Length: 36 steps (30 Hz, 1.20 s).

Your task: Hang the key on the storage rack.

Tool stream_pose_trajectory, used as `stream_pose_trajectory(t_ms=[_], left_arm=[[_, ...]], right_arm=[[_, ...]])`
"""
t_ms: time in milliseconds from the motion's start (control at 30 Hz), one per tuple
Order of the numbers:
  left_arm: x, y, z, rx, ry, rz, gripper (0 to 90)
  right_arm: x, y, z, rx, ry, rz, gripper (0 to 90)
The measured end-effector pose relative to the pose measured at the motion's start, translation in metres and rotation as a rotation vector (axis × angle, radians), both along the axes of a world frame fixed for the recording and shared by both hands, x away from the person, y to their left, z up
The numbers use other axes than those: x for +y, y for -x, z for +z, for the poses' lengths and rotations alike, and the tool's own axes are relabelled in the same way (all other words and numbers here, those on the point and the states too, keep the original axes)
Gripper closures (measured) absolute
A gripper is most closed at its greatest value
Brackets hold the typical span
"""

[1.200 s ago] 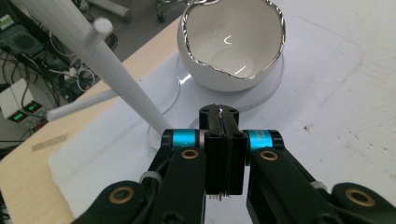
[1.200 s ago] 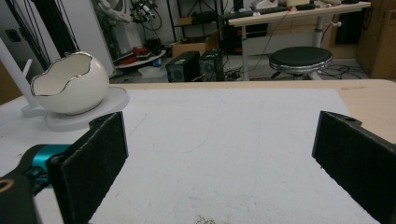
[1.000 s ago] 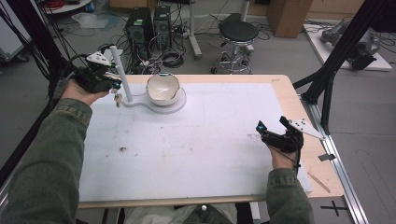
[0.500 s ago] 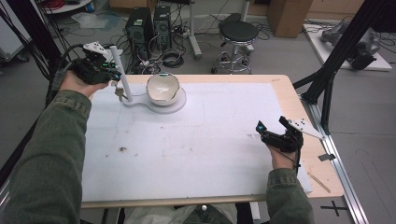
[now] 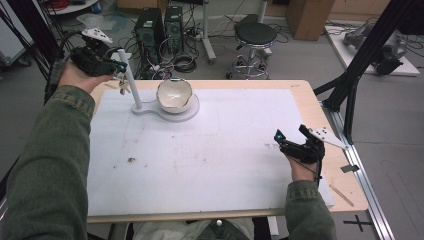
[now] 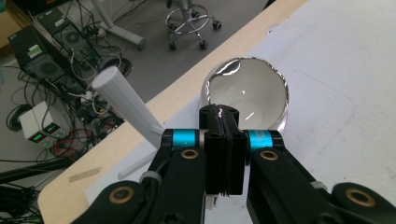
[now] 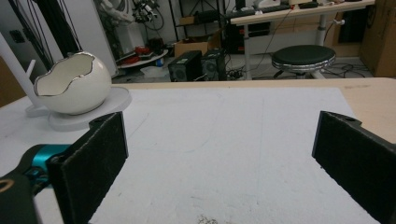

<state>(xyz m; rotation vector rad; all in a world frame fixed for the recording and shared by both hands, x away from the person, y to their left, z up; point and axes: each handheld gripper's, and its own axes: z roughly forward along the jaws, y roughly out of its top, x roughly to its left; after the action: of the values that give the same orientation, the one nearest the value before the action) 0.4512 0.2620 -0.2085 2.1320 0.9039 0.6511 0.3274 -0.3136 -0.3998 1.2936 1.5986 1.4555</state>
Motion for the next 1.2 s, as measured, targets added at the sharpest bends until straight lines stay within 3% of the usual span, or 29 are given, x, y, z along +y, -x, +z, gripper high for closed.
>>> stream_pose_trajectory(t_ms=[233, 400, 567, 767, 867, 1200], left_arm=[[-0.003, -0.008, 0.001, -0.022, 0.016, 0.025, 88.9], [-0.009, -0.015, -0.006, -0.028, -0.02, 0.091, 88.9], [-0.01, -0.019, -0.006, -0.04, -0.004, 0.124, 88.9], [-0.013, -0.02, -0.008, -0.071, -0.035, 0.133, 88.9], [-0.015, -0.024, -0.012, -0.082, -0.061, 0.17, 88.9], [-0.014, -0.028, -0.019, -0.098, -0.027, 0.198, 88.8]], right_arm=[[-0.002, 0.001, 0.001, 0.003, -0.011, -0.01, 2.4], [-0.002, 0.001, 0.001, 0.001, -0.006, -0.011, 2.4], [-0.002, 0.002, 0.001, -0.001, -0.004, -0.012, 2.4], [-0.003, 0.001, 0.0, 0.0, -0.009, -0.013, 2.4], [-0.003, 0.001, 0.0, -0.001, -0.008, -0.009, 2.4], [-0.004, 0.001, 0.0, 0.003, -0.013, -0.005, 2.4]])
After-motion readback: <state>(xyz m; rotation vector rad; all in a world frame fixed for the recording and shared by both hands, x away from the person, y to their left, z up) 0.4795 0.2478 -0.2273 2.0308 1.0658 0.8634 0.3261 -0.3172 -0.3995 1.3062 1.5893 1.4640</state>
